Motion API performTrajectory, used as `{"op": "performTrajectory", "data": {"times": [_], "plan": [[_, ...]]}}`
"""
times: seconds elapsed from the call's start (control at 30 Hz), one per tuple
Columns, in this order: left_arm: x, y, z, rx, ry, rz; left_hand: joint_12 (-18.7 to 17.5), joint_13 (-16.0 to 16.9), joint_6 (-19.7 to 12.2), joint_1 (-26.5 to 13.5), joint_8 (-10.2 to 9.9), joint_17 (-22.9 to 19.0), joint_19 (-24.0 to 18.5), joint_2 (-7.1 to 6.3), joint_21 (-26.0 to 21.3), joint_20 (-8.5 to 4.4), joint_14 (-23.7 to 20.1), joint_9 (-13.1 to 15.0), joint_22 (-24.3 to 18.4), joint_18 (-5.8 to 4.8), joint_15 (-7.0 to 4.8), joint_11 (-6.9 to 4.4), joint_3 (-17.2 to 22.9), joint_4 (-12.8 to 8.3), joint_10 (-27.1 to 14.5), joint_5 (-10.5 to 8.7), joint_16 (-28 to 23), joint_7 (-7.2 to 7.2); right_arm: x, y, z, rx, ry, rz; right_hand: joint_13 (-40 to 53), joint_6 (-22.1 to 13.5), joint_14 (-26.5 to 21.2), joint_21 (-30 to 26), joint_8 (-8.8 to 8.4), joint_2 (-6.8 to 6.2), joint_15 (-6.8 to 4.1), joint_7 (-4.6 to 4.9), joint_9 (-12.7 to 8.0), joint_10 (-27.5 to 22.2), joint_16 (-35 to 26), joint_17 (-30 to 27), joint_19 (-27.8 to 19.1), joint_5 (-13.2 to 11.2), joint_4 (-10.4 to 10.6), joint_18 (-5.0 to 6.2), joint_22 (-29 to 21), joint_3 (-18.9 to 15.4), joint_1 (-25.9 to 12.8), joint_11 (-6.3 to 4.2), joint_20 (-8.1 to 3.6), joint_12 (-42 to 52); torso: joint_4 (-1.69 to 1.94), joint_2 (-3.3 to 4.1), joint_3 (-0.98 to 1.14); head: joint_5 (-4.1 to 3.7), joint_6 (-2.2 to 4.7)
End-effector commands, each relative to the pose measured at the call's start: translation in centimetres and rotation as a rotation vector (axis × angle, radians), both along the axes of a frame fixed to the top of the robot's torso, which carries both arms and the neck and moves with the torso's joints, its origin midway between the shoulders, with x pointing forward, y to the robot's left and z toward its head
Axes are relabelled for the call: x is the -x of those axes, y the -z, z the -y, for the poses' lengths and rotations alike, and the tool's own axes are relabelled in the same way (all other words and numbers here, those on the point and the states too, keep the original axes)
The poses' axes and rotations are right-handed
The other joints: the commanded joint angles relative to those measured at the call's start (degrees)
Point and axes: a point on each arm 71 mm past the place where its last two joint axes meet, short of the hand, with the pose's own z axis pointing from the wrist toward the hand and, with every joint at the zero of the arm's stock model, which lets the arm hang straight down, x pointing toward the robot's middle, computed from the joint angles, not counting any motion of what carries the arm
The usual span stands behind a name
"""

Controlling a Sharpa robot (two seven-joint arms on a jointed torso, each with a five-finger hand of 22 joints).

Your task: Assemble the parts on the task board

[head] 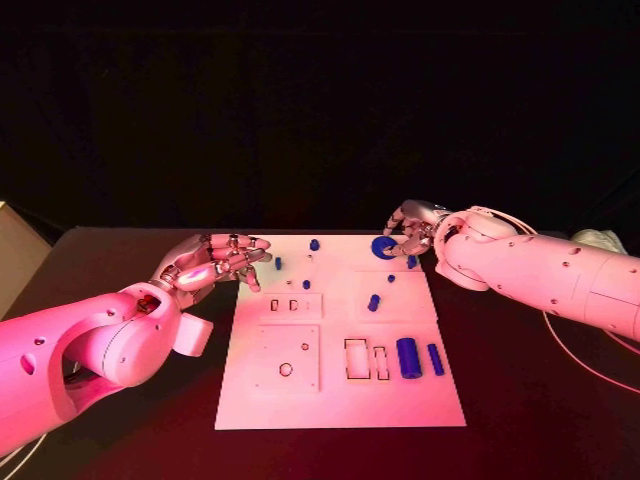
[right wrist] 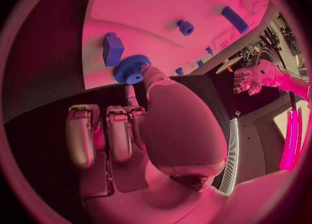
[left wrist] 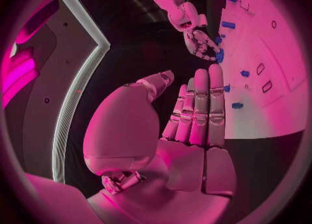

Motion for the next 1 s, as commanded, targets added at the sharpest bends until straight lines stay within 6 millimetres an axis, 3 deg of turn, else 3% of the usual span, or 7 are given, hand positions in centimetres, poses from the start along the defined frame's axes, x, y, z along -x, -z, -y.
{"op": "performTrajectory", "data": {"times": [0.03, 0.67, 0.73, 0.8, 1.0], "plan": [[0.1, -0.1, 0.2, 0.008, 0.023, 0.003, -0.2, 0.0, -0.4, 0.3, -0.3, -0.1, -0.3, 0.15, 0.1, 0.02, -0.4, 0.1, -0.1, 0.36, 0.02, -0.1, 0.1, -0.3, -0.5, -0.3, -0.3, -0.09, 0.0, 0.4, 0.0, 0.0, 0.0, -0.033, 13.3, -0.1, 5.7, 0.1, 0.22, 0.4, 0.42, 0.5, 0.0, 3.8, 0.2, 13.9, 4.1, 0.2, 0.0, -0.87, 10.3, 0.4, 0.0, 0.32, 0.3, 0.1, 0.02, 0.05, 0.03, -0.05, -0.08], [0.1, -0.1, 0.2, 0.007, 0.023, 0.002, -0.2, 0.0, -0.5, 0.3, -0.4, -0.1, -0.4, 0.22, 0.2, 0.05, -0.3, 0.2, -0.1, 0.36, 0.05, -0.07, 0.1, -0.4, -0.5, -0.29, -0.4, -0.08, -0.1, 0.7, 0.2, 0.0, 0.006, -0.044, 13.1, -0.2, 5.7, 0.0, 0.36, 0.97, 0.55, 0.62, -0.1, 3.6, 0.3, 13.9, 4.1, 0.6, -0.2, -0.85, 10.3, 1.8, -0.5, 0.43, 0.46, 0.0, -0.08, -0.01, 0.08, 0.13, -0.32], [0.1, -0.1, 0.2, 0.007, 0.022, 0.002, -0.2, 0.0, -0.5, 0.3, -0.4, -0.1, -0.4, 0.22, 0.2, 0.05, -0.3, 0.2, -0.1, 0.36, 0.05, -0.07, 0.1, -0.4, -0.5, -0.29, -0.4, -0.08, -0.1, 0.6, 0.2, -0.008, 0.002, -0.032, 13.2, 0.1, 5.7, 0.1, 0.6, 1.15, 0.55, 0.6, -0.1, 3.7, 0.3, 14.0, 4.1, 0.9, -0.5, -0.85, 10.3, 2.9, -0.1, 0.42, 0.48, 0.1, -0.07, 0.01, 0.06, 0.07, -0.28], [0.1, -0.1, 0.2, 0.007, 0.022, 0.002, -0.2, 0.0, -0.5, 0.3, -0.4, -0.1, -0.4, 0.22, 0.2, 0.05, -0.3, 0.2, -0.1, 0.36, 0.05, -0.07, 0.1, -0.4, -0.5, -0.29, -0.4, -0.08, 0.0, 0.4, 0.1, -0.02, -0.004, -0.006, 13.4, 1.3, 5.7, 0.1, 1.29, 1.37, 0.38, 0.42, -0.2, 3.9, 0.3, 14.0, 4.1, 0.3, -1.5, -0.88, 10.4, 6.7, 1.0, 0.23, 0.36, 0.2, -0.08, -0.02, 0.05, 0.06, -0.29], [0.1, -0.1, 0.2, 0.007, 0.023, 0.002, -0.2, 0.0, -0.5, 0.3, -0.4, -0.1, -0.4, 0.22, 0.2, 0.05, -0.3, 0.2, -0.1, 0.36, 0.05, -0.07, 0.1, -0.4, -0.5, -0.29, -0.4, -0.08, 0.4, -0.3, -0.4, -0.049, -0.027, 0.087, 13.3, 3.4, 5.7, 0.2, 3.01, 0.68, -0.24, -0.41, 0.1, 3.8, 0.4, 14.1, 4.1, 1.6, -2.8, -0.9, 10.6, 11.7, 0.6, -0.49, -0.13, 0.1, 0.01, -0.02, -0.01, -0.34, -0.09]]}}
